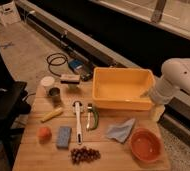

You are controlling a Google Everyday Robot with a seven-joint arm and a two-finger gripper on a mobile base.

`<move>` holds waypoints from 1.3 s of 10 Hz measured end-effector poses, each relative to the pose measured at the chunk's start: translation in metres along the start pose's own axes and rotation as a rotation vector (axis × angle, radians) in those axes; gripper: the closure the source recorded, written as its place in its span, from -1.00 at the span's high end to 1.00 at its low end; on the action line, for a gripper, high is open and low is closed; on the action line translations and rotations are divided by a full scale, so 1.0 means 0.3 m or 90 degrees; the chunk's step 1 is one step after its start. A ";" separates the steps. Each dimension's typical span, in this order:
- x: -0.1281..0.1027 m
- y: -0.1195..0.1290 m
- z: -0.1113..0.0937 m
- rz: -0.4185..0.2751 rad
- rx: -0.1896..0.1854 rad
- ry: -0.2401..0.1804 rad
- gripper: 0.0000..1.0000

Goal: Place grapes in red bowl

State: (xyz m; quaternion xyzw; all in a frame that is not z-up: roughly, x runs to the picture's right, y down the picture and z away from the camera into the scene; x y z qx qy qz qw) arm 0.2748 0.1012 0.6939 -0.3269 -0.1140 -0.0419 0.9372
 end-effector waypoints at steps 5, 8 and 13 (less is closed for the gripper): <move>-0.126 0.022 -0.010 -0.094 -0.014 0.022 0.60; -0.372 0.033 0.056 -0.188 -0.032 0.028 0.60; -0.418 0.045 0.076 -0.211 -0.039 0.037 0.60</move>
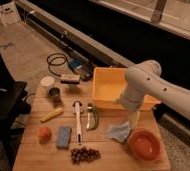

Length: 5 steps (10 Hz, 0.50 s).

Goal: Place grapes in red bowl

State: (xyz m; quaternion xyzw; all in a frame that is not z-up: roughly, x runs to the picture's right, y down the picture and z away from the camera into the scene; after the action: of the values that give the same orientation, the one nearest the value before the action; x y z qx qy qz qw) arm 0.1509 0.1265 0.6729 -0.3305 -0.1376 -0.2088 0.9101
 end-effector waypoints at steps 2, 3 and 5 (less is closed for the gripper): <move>-0.048 0.013 0.022 -0.031 0.002 0.008 0.60; -0.090 0.014 0.034 -0.053 0.011 0.009 0.60; -0.256 0.030 0.078 -0.133 0.045 0.003 0.60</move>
State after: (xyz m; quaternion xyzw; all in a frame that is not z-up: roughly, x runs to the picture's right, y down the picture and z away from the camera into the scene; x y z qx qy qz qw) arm 0.0853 0.1704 0.6557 -0.2817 -0.1765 -0.2986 0.8946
